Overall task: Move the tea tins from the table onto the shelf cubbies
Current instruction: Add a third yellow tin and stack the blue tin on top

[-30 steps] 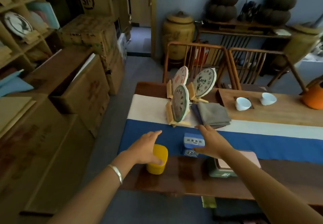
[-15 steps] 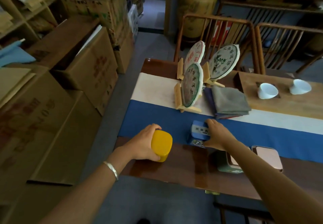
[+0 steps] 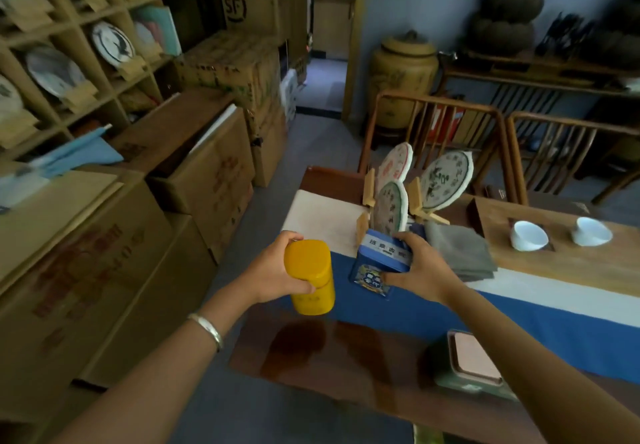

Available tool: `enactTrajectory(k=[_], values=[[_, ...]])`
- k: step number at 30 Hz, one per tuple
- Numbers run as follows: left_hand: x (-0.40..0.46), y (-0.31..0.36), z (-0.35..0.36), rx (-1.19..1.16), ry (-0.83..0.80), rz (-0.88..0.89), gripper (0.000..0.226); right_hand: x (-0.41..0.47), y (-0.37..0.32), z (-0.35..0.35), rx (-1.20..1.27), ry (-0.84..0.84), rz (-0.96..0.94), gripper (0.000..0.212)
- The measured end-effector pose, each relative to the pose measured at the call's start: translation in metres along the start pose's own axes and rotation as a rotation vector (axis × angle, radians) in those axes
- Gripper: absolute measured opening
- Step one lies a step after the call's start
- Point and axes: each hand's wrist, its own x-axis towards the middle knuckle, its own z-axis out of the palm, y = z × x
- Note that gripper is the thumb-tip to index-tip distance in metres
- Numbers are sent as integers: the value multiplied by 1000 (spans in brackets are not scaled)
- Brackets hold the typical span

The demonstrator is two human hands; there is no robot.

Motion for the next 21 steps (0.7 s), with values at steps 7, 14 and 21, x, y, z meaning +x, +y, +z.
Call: enactTrajectory(k=[7,14,21], values=[[-64,74,-139,24,230,75,75,29,-150,-58,95,60,-307,73],[-208,114,-281,-7,523,16,78,24,-346,-58,235,-19,-691,68],[-408,101,-376,73,863,-92,76,-25,-558,9,302,-162,-1022,61]])
